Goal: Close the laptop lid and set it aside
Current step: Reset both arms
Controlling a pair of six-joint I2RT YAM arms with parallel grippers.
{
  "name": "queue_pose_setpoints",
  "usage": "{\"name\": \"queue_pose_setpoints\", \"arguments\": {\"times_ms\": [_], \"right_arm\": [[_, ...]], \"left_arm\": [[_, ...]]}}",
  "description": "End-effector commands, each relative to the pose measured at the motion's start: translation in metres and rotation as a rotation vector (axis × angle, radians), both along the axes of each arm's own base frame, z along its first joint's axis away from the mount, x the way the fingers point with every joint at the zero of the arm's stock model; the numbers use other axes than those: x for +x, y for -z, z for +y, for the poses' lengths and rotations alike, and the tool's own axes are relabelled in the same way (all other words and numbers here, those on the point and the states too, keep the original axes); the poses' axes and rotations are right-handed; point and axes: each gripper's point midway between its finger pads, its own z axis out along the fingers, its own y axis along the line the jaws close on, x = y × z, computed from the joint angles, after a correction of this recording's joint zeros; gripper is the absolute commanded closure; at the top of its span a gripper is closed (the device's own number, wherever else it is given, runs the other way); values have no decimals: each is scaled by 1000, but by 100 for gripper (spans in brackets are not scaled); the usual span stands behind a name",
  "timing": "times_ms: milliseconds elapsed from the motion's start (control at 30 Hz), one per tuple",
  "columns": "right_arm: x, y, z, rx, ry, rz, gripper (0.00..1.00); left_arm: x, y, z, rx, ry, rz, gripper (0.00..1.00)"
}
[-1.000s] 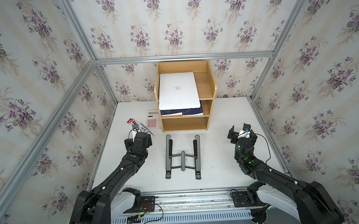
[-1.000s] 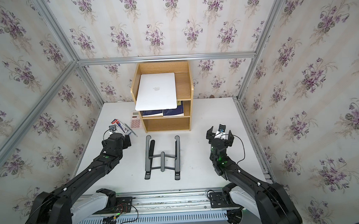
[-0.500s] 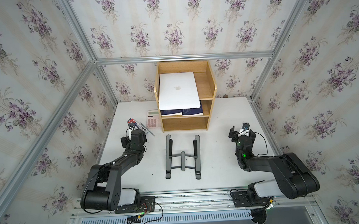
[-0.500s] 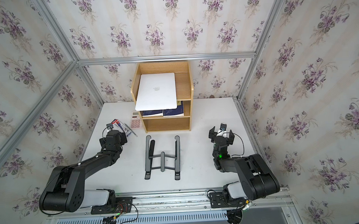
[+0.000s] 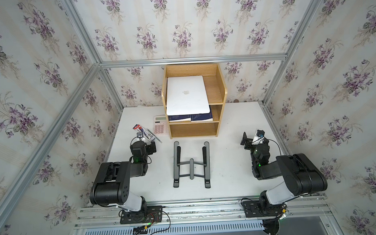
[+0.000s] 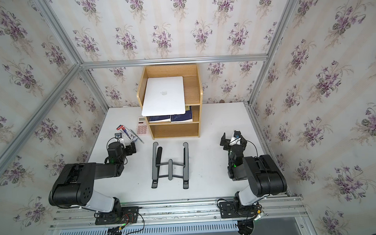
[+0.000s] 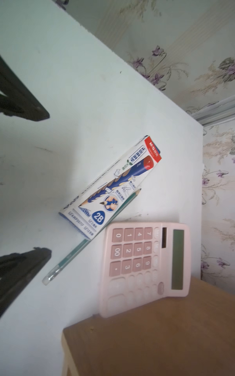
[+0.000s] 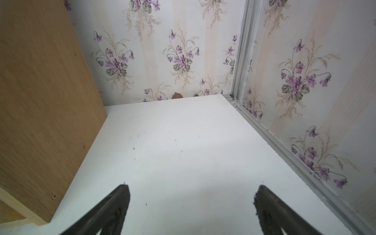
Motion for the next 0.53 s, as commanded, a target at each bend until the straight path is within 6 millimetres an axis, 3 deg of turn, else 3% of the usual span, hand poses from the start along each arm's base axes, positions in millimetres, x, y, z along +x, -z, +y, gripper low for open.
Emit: {"name": "queue_pose_setpoints", "arguments": {"times_ms": [0,500], "right_arm": [[-1,-8,-7,27,41,-39,0],[0,-10,-7,25,43,-45,0]], "left_arm": [[11,-22,-5,1,36,-84,1],[11,-25,-5,12,38,-126,1]]}}
